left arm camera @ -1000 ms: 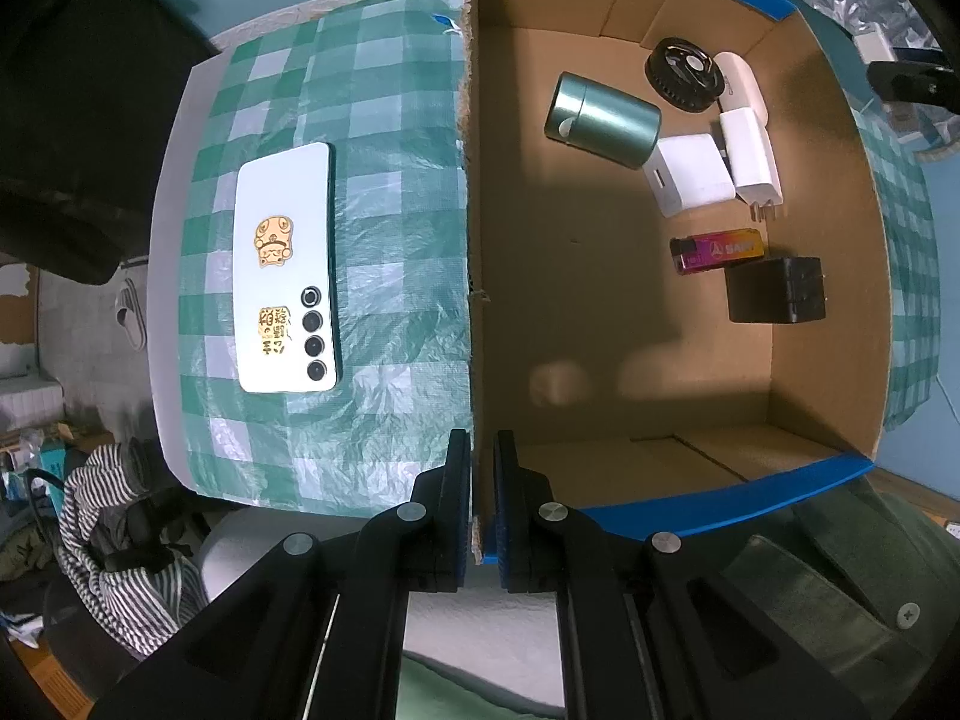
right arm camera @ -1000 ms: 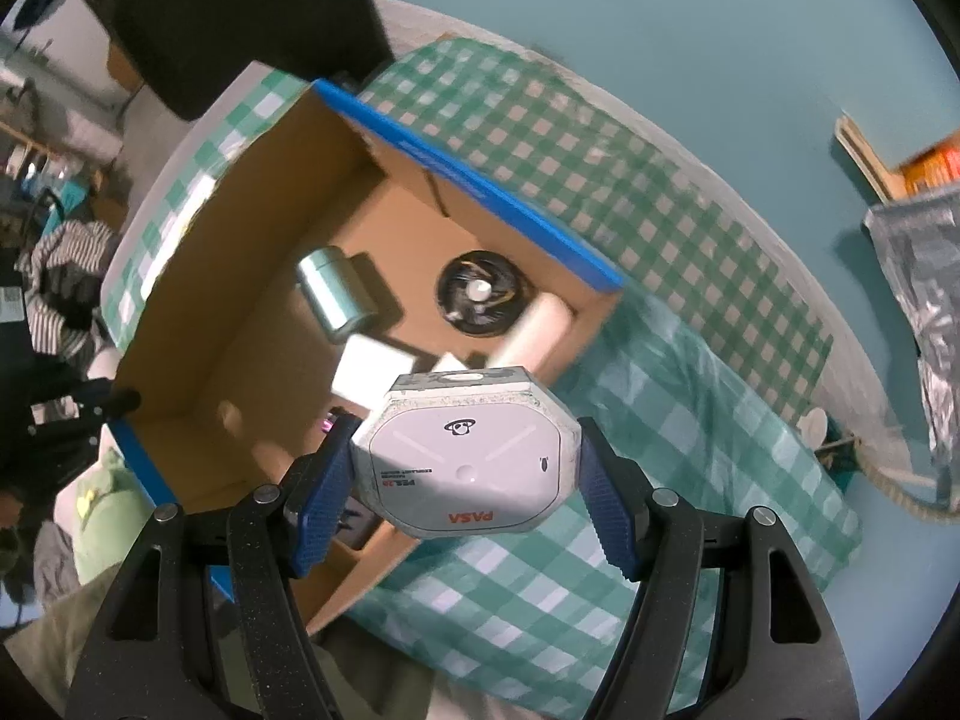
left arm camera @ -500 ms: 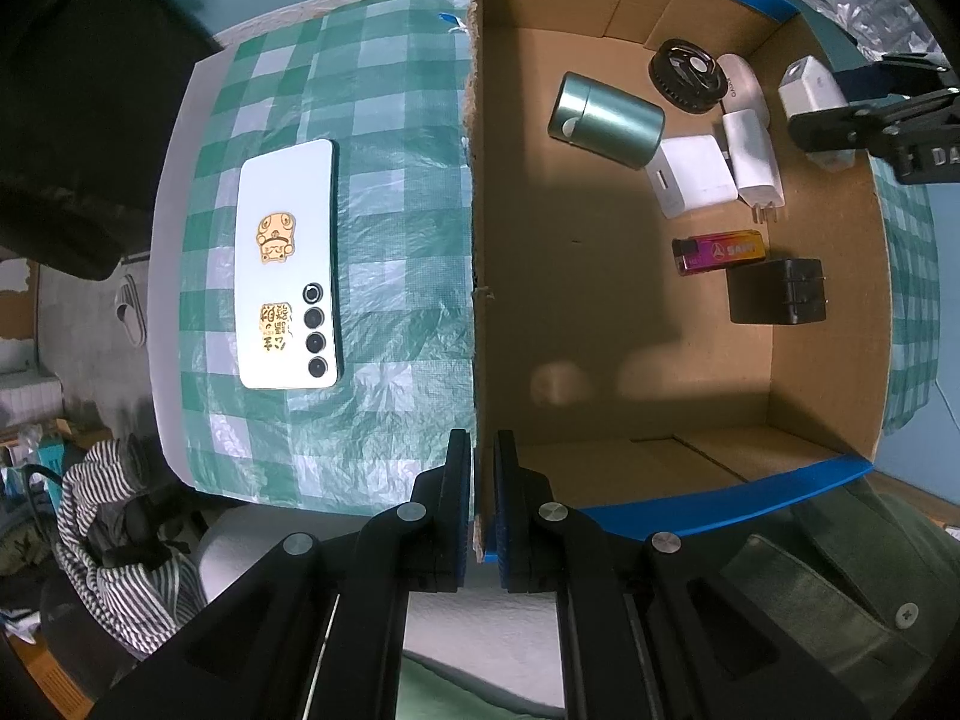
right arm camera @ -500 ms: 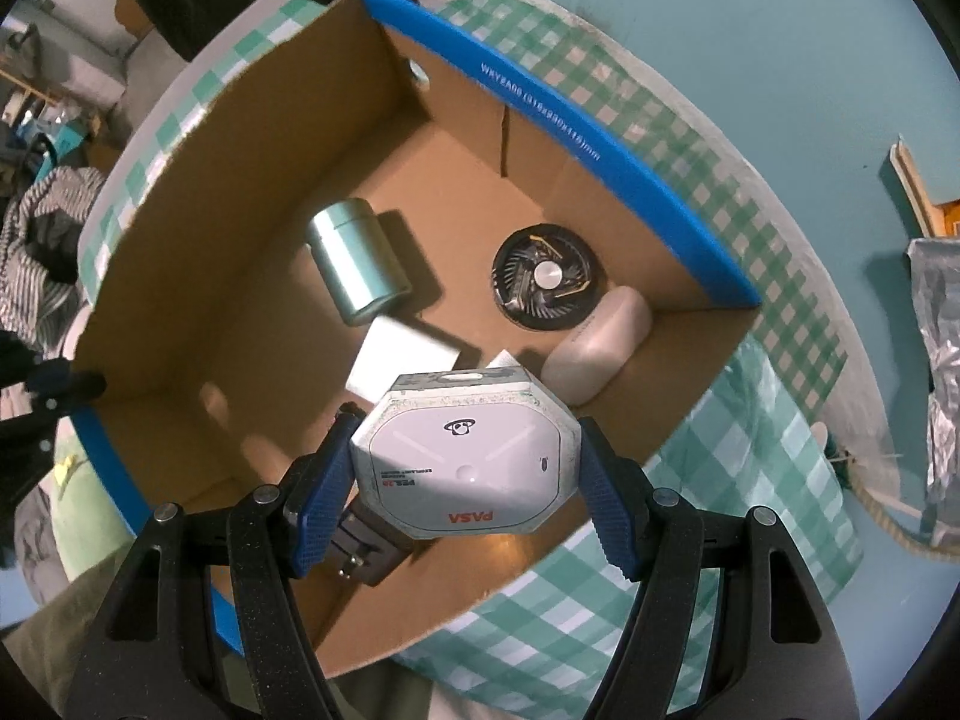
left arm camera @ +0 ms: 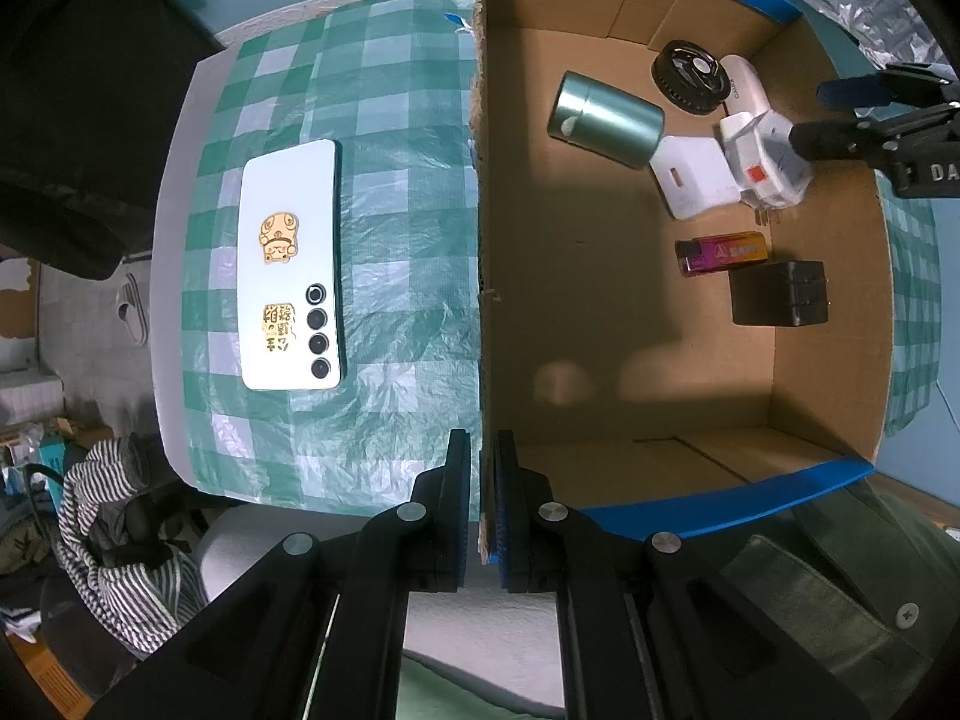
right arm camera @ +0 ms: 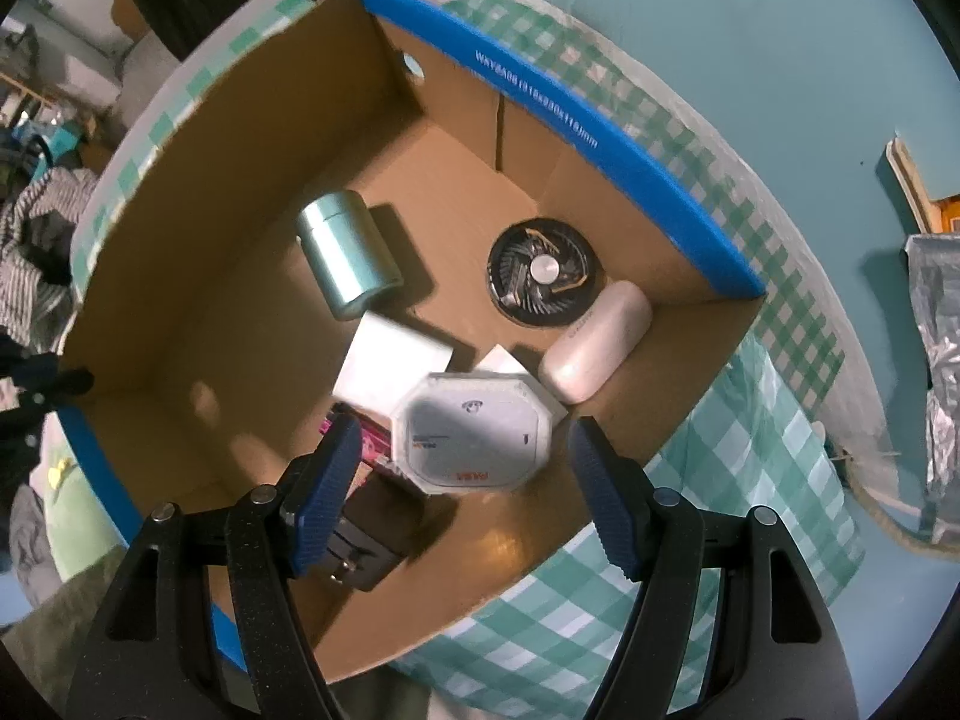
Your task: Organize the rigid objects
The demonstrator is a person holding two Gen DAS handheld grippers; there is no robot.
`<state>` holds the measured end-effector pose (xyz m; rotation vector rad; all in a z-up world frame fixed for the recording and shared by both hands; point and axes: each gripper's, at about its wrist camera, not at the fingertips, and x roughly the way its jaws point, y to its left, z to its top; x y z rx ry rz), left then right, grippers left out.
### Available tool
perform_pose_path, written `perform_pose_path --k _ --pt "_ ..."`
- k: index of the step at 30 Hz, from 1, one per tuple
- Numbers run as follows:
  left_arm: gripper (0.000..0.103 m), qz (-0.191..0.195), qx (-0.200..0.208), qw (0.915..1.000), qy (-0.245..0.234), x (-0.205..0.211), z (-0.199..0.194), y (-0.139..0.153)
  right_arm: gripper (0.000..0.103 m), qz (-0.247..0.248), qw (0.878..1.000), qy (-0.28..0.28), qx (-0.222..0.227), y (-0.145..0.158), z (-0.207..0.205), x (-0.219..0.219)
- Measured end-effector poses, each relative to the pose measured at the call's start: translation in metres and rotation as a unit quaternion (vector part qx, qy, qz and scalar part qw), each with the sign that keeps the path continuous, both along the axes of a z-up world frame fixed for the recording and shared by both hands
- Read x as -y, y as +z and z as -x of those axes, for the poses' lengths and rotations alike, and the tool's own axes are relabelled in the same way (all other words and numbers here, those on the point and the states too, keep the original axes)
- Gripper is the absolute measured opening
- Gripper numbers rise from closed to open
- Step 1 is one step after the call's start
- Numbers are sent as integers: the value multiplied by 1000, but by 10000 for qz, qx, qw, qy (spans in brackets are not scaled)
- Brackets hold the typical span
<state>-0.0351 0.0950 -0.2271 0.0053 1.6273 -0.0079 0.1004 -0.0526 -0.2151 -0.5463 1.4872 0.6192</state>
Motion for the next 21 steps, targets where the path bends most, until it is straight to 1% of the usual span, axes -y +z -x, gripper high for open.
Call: perform_pose_path --k 1,6,10,15,18,21 --pt "7 1 2 10000 -2 0 0 0 75 -3 10000 2 19 2 0 1" --pt "7 -5 23 10000 15 -2 -1 1 75 -151 9998 -114 91 15 0 4" --pt "7 -7 28 10000 27 -2 -2 2 75 -375 9986 -334 150 27 2 10" --pt "7 -25 60 10000 60 -3 -3 4 75 -461 9970 -527 320 40 6 19" --pt "12 -75 90 9999 120 -4 -4 7 75 -630 9944 -764 377 52 9 29" --pt "22 -164 201 9994 210 -7 -6 13 75 -749 9913 -980 452 63 12 38"
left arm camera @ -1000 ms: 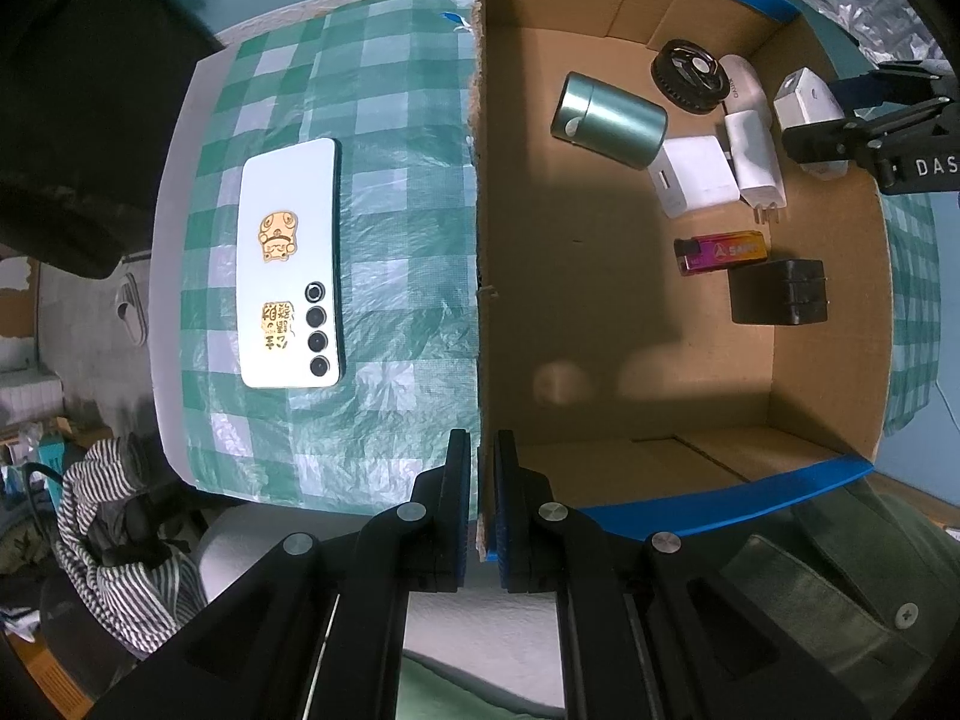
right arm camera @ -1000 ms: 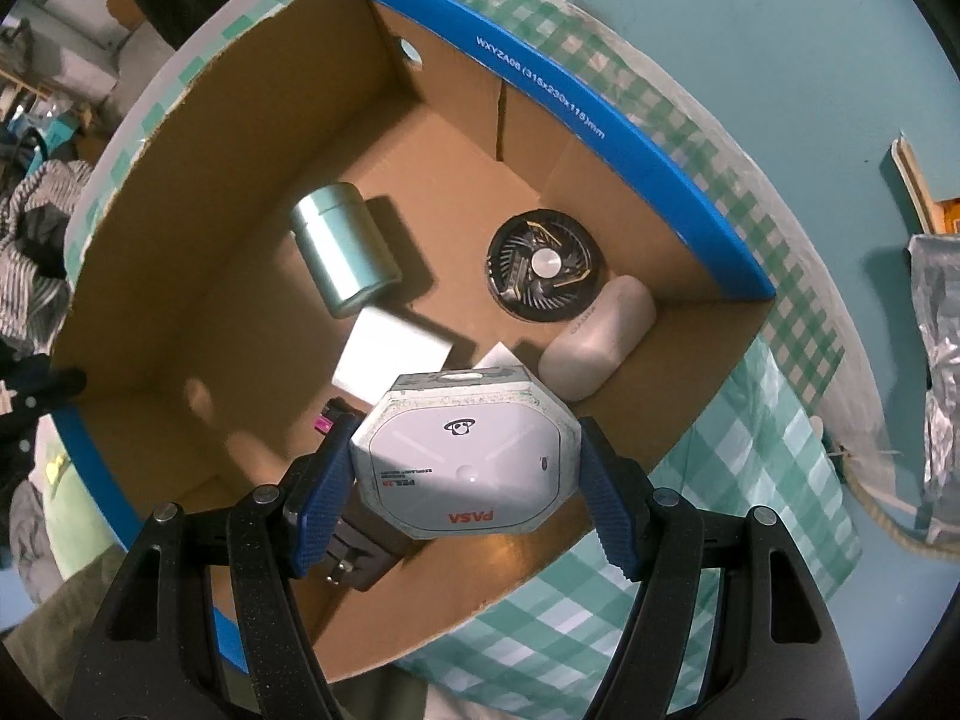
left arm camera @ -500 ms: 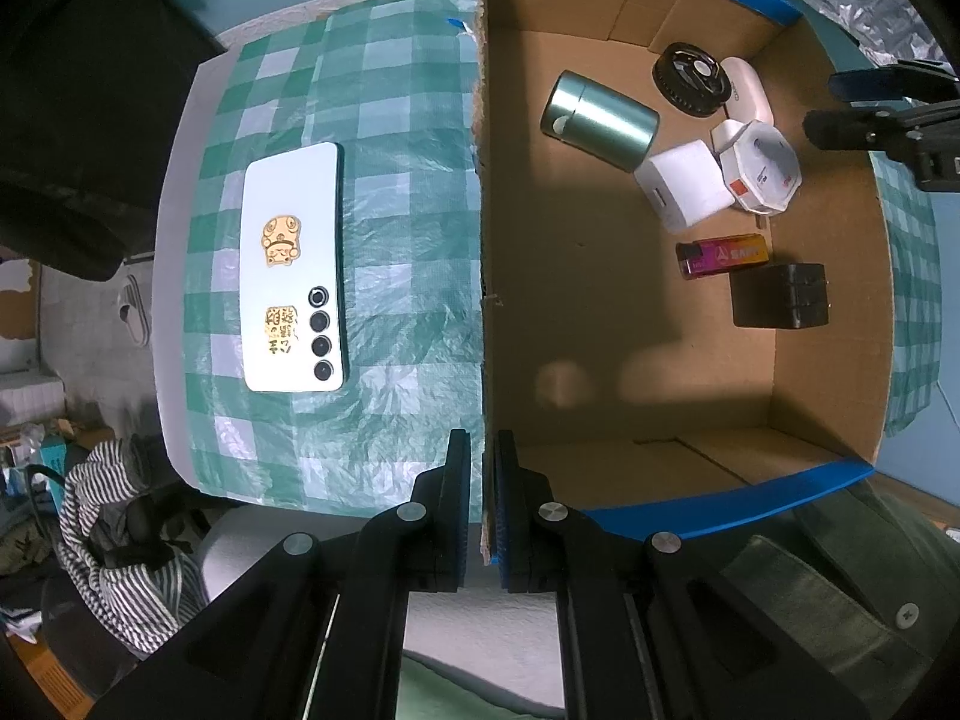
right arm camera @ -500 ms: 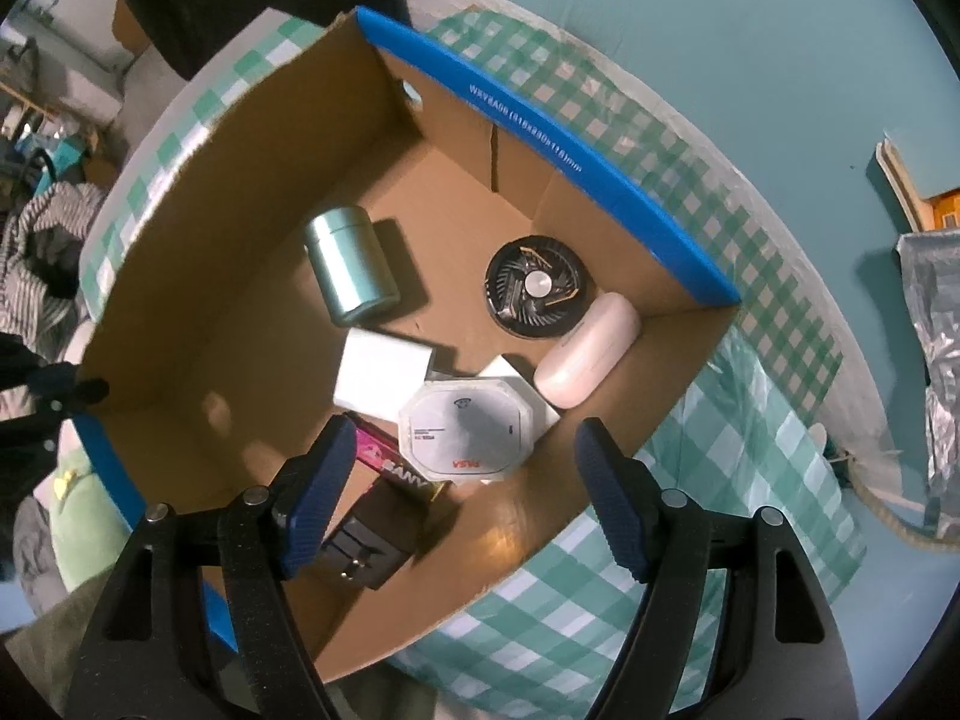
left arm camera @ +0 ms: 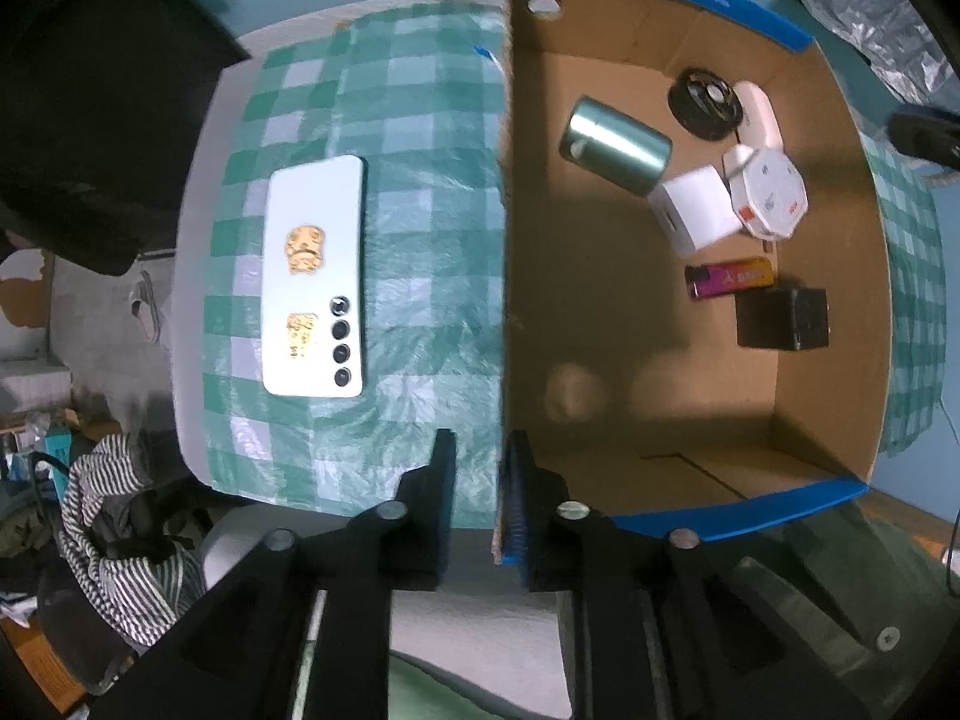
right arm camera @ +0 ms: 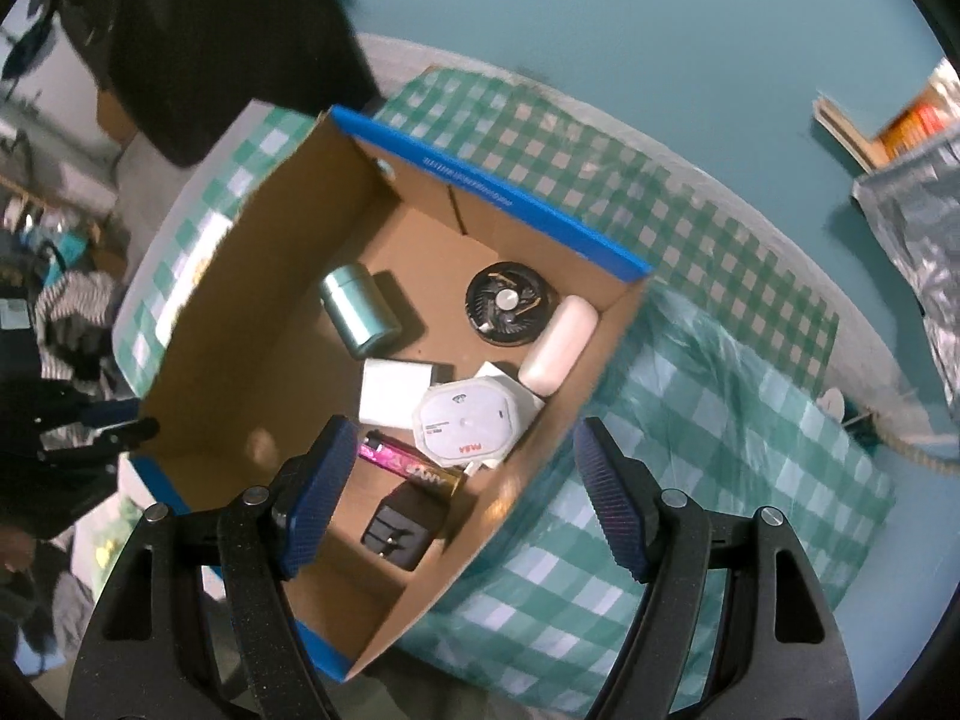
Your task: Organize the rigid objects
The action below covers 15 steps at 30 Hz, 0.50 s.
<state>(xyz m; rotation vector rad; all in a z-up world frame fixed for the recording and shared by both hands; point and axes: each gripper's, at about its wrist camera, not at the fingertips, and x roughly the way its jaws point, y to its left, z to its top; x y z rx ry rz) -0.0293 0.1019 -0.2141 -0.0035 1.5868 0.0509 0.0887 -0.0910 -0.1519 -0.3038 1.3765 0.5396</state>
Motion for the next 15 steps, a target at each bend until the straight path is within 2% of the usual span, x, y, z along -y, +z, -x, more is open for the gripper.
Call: perform_pose_path --k 2,6,15 --pt "33 -98 135 9998 61 -3 -2 7 75 -111 9998 -170 48 9 2 8" --pt "34 -158 404 9990 133 -7 -6 27 75 -234 9983 -509 186 27 7 23" --pt "60 -66 1273 9918 55 5 -18 90 75 -369 9910 -1122 635 67 20 56"
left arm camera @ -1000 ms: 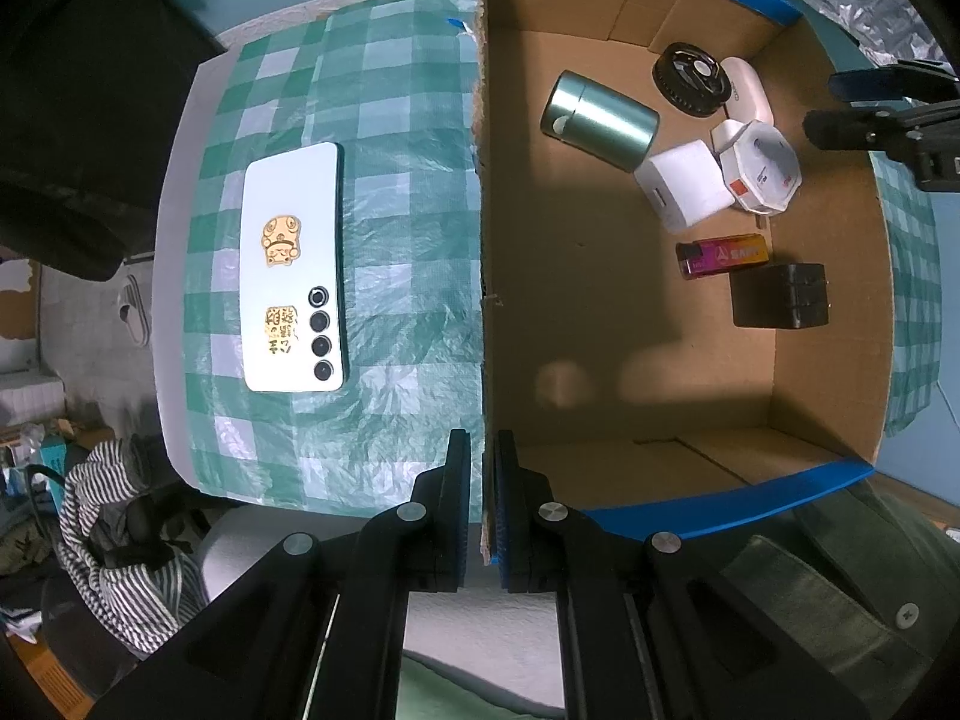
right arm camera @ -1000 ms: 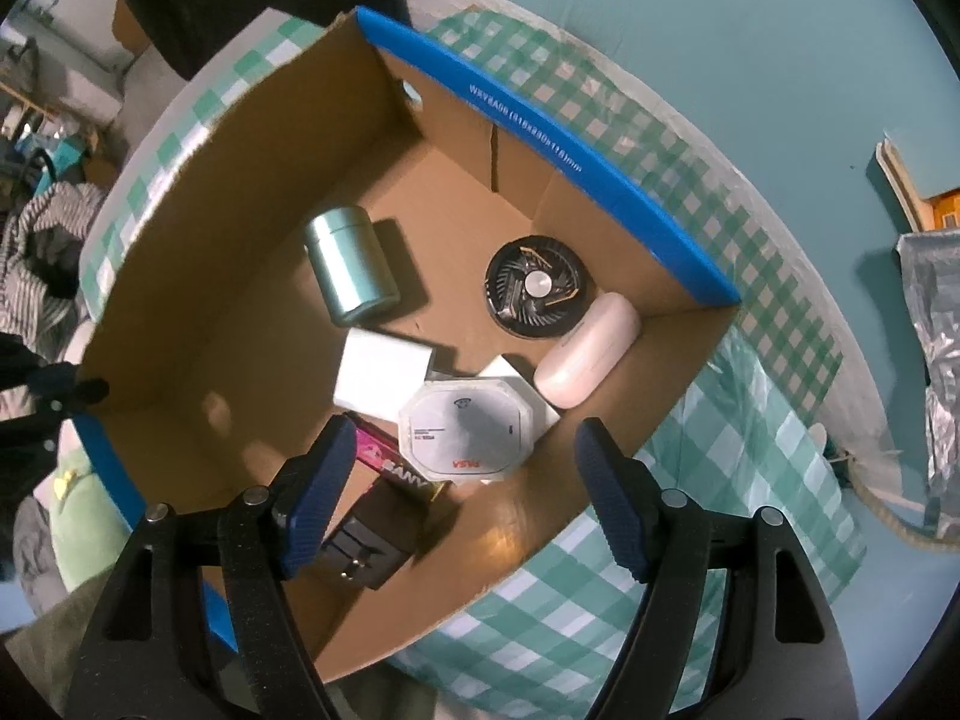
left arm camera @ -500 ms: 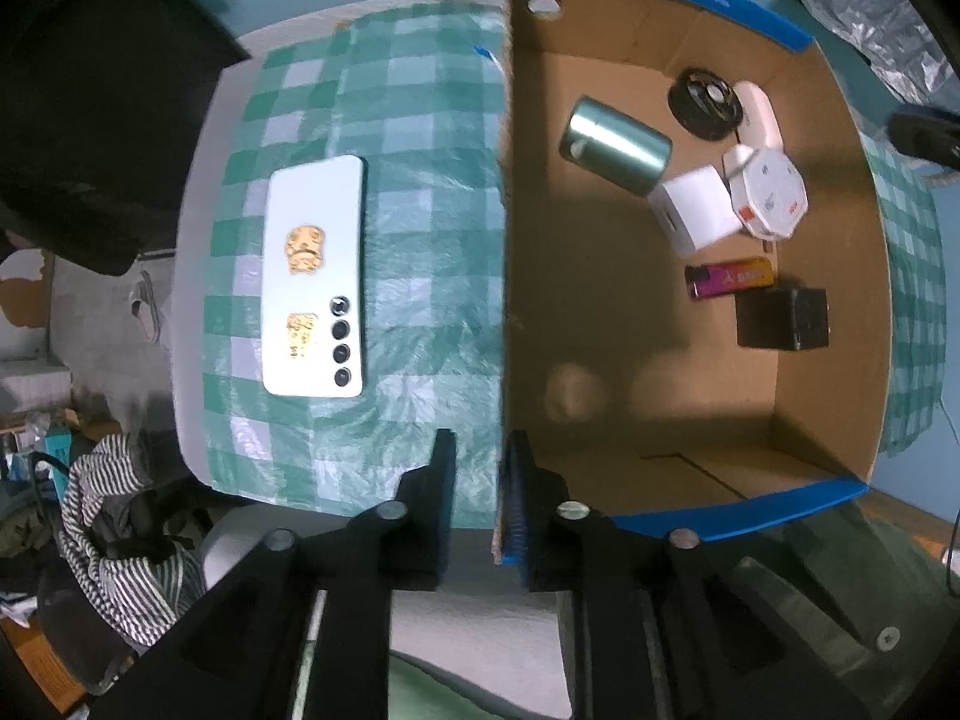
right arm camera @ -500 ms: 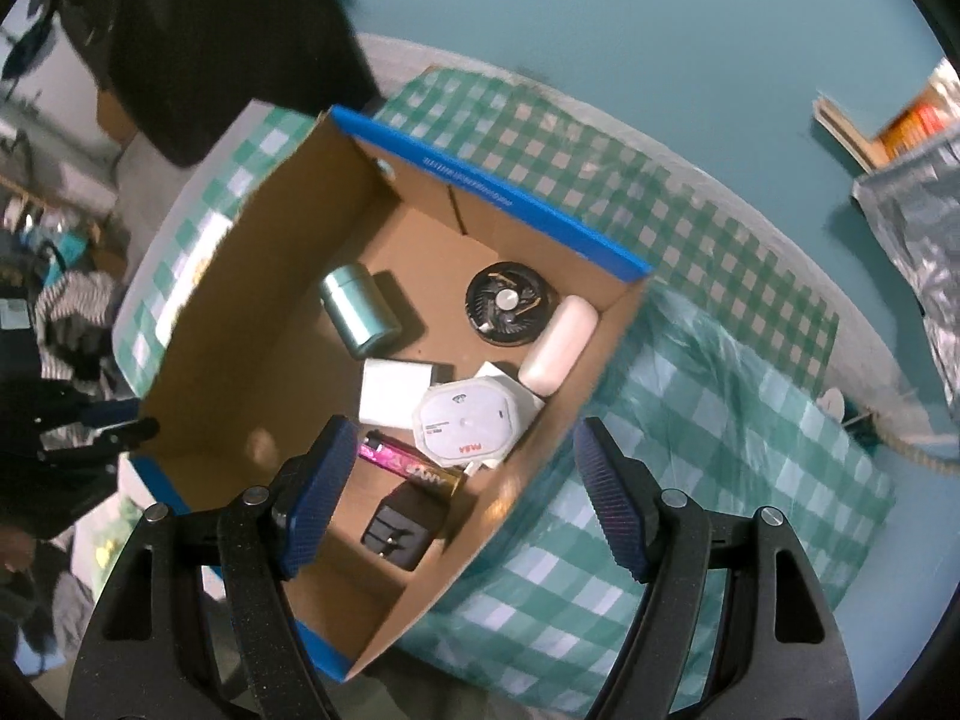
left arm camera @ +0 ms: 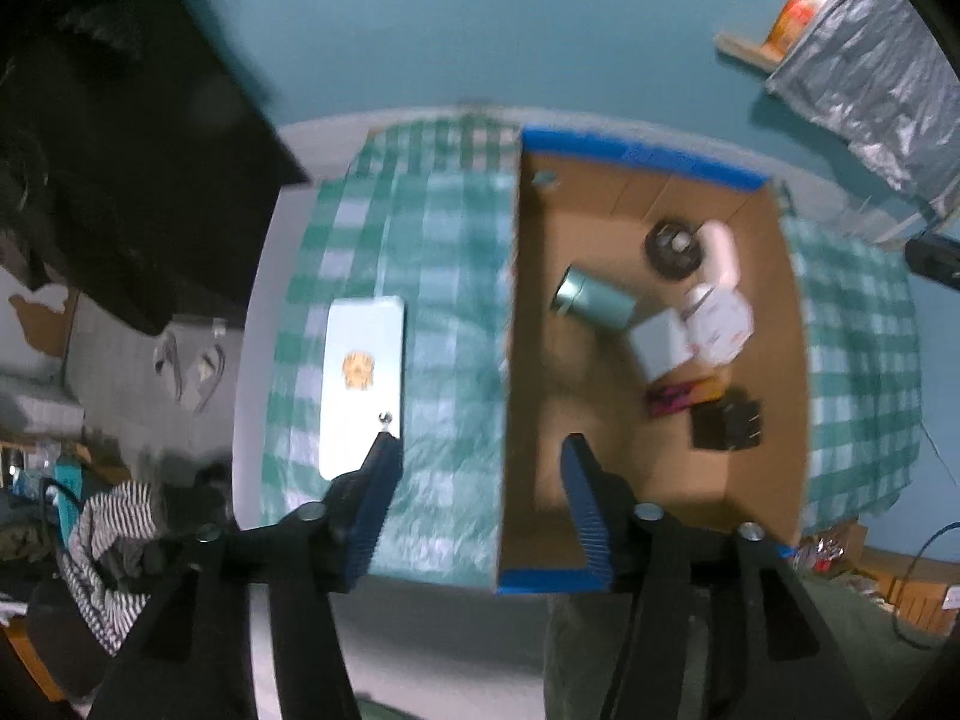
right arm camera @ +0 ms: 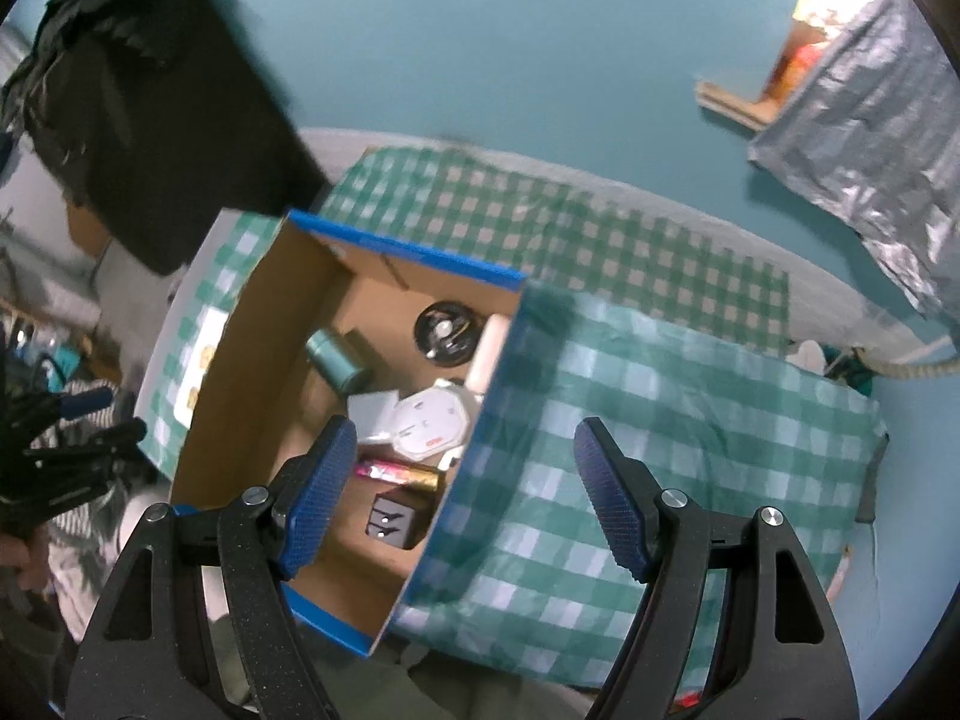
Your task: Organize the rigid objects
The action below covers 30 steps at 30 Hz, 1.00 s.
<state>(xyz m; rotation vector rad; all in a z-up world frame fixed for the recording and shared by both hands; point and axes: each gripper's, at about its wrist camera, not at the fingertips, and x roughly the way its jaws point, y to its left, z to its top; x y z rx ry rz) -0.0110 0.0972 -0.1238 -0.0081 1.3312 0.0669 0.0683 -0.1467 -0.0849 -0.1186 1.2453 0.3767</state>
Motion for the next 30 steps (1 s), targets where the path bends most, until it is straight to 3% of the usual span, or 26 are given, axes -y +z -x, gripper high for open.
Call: perform_pose_path --k 2,7,11,14,19,30 --pt "75 35 184 9998 -81 8 -1 14 75 7 9998 -145 158 10 4 8" --pt "82 -35 741 9966 -360 35 -1 47 75 20 9977 -437 510 31 15 24" --pt "83 -192 1061 9925 -569 50 2 64 75 -78 9949 -664 759 47 23 36" --pt "89 -126 1246 9898 -680 59 4 75 75 -96 9922 -806 949 59 30 43" --pt "89 -109 1491 9847 -897 73 6 90 76 -111 9879 -978 1202 73 39 51" --pt "92 131 1642 9831 -800 78 -1 112 76 91 9788 -1211 1647 95 52 65"
